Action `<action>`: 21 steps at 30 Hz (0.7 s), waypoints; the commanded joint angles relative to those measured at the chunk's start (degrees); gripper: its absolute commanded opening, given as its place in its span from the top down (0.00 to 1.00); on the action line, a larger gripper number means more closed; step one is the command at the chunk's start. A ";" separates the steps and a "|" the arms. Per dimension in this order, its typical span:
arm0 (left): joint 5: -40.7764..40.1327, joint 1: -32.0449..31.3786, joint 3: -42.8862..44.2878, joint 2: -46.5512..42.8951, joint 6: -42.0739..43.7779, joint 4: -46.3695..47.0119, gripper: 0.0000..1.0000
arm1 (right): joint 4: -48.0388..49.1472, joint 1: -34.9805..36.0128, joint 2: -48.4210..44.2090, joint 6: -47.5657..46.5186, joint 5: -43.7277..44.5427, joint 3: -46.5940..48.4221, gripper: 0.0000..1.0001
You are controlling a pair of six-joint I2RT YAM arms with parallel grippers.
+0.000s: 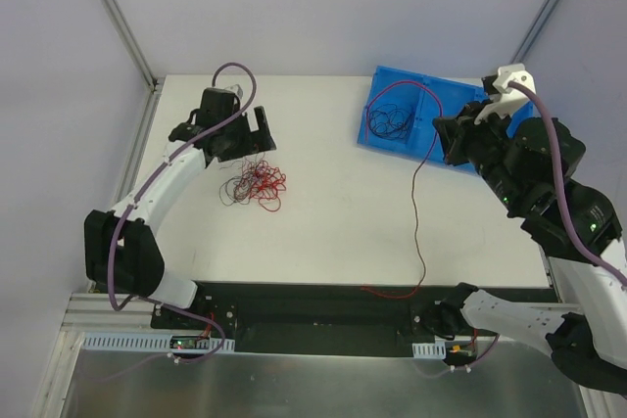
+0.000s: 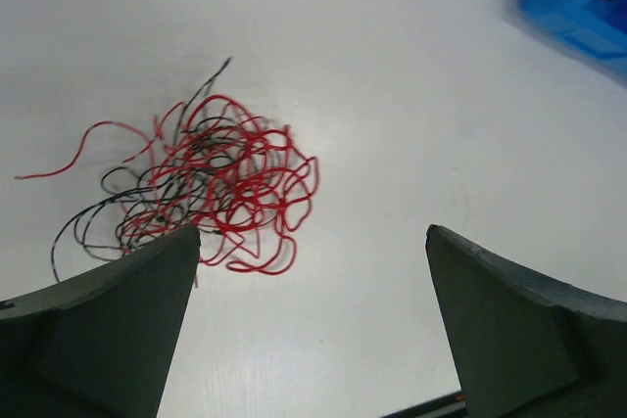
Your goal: Untangle the cables
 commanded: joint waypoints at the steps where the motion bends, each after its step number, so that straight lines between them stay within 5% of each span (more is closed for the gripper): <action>1: 12.42 -0.12 5.66 -3.93 4.07 -0.73 0.01 | 0.92 -0.35 0.50 -4.22 2.92 5.55 1.00; 11: 19.81 -0.12 13.32 -7.80 8.82 -2.05 0.01 | 4.60 -5.97 7.00 -5.98 -0.49 1.43 1.00; 21: 24.38 0.41 8.40 -7.01 10.66 -0.74 0.01 | 1.02 -12.31 19.04 -8.97 -5.08 20.67 1.00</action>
